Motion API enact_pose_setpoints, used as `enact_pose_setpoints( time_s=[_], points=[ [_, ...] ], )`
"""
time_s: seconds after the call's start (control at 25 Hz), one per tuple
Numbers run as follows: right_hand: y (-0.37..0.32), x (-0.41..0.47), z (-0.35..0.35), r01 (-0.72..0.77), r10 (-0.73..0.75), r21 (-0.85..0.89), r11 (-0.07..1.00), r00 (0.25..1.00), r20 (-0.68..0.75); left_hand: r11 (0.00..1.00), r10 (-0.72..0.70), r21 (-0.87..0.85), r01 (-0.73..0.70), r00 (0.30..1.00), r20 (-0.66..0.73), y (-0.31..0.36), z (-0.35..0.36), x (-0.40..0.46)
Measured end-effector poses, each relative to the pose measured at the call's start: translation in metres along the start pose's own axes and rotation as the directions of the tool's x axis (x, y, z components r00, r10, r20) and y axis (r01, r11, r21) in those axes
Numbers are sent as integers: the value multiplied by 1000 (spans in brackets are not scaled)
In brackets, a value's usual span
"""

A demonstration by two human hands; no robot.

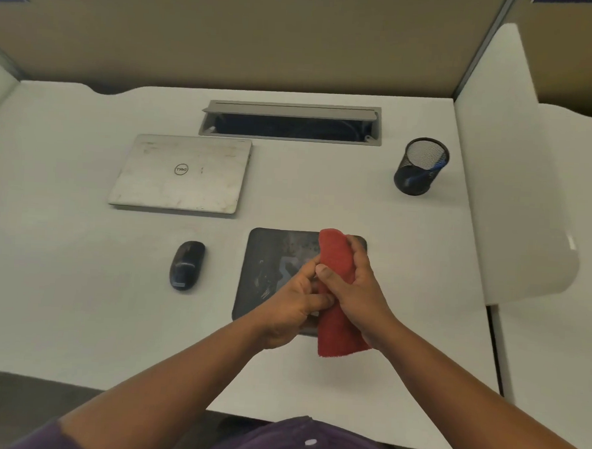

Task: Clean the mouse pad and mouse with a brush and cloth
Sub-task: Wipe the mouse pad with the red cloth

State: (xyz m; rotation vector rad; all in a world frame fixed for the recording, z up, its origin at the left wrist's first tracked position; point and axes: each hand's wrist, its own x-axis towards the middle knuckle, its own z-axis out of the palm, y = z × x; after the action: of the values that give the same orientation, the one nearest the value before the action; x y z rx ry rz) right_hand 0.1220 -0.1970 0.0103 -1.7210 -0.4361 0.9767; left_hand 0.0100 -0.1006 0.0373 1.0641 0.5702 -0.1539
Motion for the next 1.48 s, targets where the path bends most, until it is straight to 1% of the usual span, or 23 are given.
enact_pose_setpoints(
  time_s=[0.12, 0.16, 0.2, 0.24, 0.28, 0.32, 0.36, 0.4, 0.48, 0.56, 0.68, 0.76, 0.84, 0.88, 1.04, 1.12, 1.2, 1.24, 1.28, 1.36, 1.4, 1.44, 1.48],
  points=[
    [5, 5, 23, -29, 29, -39, 999, 1000, -1, 999, -3, 38, 0, 997, 79, -6, -28, -16],
    [7, 7, 30, -27, 25, -82, 996, 999, -25, 994, 20, 109, -29, 996, 83, -6, -39, -22],
    [9, 10, 34, -22, 14, -143, 990, 998, -56, 962, 65, 262, -75, 997, 48, -5, -52, -24],
    [11, 13, 37, -16, -3, -216, 976, 996, -85, 865, 139, 490, -110, 990, -22, -3, -67, -25],
    [14, 16, 39, -12, -19, -295, 955, 995, -102, 679, 231, 729, -86, 968, -101, -2, -86, -24],
    [18, 19, 40, -10, -32, -376, 927, 994, -104, 446, 311, 895, 0, 938, -155, 0, -105, -23],
    [23, 20, 42, -11, -38, -456, 890, 995, -97, 255, 344, 963, 90, 922, -177, 2, -125, -22],
    [28, 21, 44, -14, -37, -532, 847, 996, -84, 121, 332, 982, 147, 926, -179, 5, -142, -21],
    [37, 21, 50, -21, -24, -668, 744, 998, -58, -87, 226, 978, 190, 960, -166, 8, -168, -15],
    [43, 21, 58, -16, -24, -776, 630, 999, -39, -222, 158, 959, 173, 977, -139, 12, -184, -7],
    [46, 22, 69, -12, -64, -902, 431, 997, -44, -313, 107, 941, 128, 989, -99, 14, -195, 4],
    [47, 20, 74, -52, -100, -947, 317, 991, -88, -350, 101, 930, 115, 991, -85, 11, -198, 8],
    [50, 19, 77, -81, -152, -966, 246, 981, -121, -372, 121, 920, 121, 989, -81, 9, -200, 10],
    [48, 22, 79, -78, -187, -969, 235, 974, -124, -378, 127, 918, 124, 989, -81, 7, -200, 10],
    [34, 53, 89, -48, -251, -962, 268, 961, -118, -392, 137, 912, 123, 988, -74, 8, -202, 12],
    [43, 47, 99, 72, -272, -953, 295, 962, -11, -387, 146, 912, 135, 986, -83, 9, -199, 14],
    [63, 22, 95, 257, -326, -930, 264, 931, 164, -400, 158, 904, 148, 983, -91, 8, -196, 15],
    [64, 17, 88, 300, -329, -920, 254, 921, 209, -407, 166, 900, 153, 982, -92, 8, -195, 15],
    [60, 22, 82, 280, -311, -919, 279, 931, 189, -413, 171, 897, 155, 981, -91, 9, -195, 16],
    [40, 43, 88, 115, -285, -908, 403, 959, -5, -423, 172, 893, 156, 981, -90, 11, -194, 16],
    [37, 44, 99, 78, -257, -891, 446, 965, -45, -426, 173, 890, 162, 980, -95, 11, -193, 16],
    [42, 38, 113, 125, -254, -885, 449, 967, 8, -434, 176, 885, 168, 979, -100, 12, -191, 16],
    [52, 23, 124, 235, -273, -885, 402, 953, 129, -443, 174, 879, 175, 979, -107, 12, -190, 16]
  ],
)
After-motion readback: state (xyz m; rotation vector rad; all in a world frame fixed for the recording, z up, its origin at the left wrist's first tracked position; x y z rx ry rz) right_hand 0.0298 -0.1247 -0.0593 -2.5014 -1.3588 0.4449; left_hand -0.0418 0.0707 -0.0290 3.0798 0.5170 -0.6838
